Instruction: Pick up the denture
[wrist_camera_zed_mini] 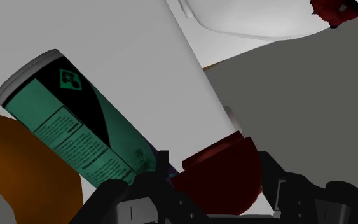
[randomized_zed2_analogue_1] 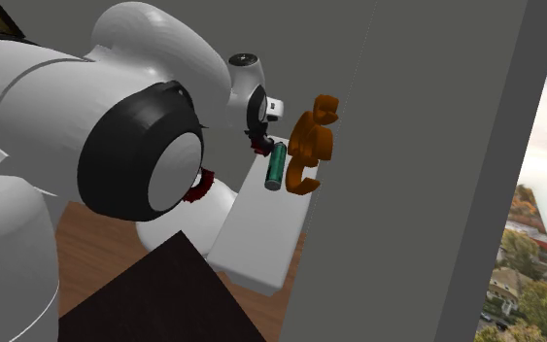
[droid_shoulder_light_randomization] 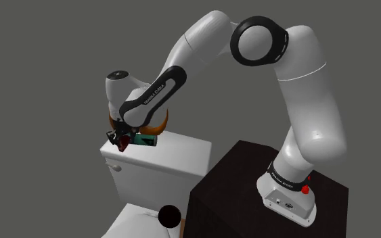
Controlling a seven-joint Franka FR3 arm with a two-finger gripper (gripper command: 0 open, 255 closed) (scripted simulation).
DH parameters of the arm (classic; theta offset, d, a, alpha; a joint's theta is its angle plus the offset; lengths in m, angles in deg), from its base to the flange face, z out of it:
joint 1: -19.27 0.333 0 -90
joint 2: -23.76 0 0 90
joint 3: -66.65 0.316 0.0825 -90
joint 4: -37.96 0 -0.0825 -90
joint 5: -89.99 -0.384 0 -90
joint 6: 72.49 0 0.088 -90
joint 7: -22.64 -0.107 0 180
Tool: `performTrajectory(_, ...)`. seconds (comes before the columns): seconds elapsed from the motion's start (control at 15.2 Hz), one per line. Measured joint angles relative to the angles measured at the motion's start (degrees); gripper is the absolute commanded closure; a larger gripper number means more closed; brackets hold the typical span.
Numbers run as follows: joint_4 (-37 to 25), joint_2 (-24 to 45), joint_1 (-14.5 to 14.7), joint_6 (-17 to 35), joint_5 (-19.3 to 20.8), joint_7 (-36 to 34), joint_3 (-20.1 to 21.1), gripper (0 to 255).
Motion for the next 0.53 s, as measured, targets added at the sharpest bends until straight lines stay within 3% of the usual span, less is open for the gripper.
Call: performTrajectory(0.53,0.19,-4.1,-0.78,-3.87,-1.39,1.05,1.14,255)
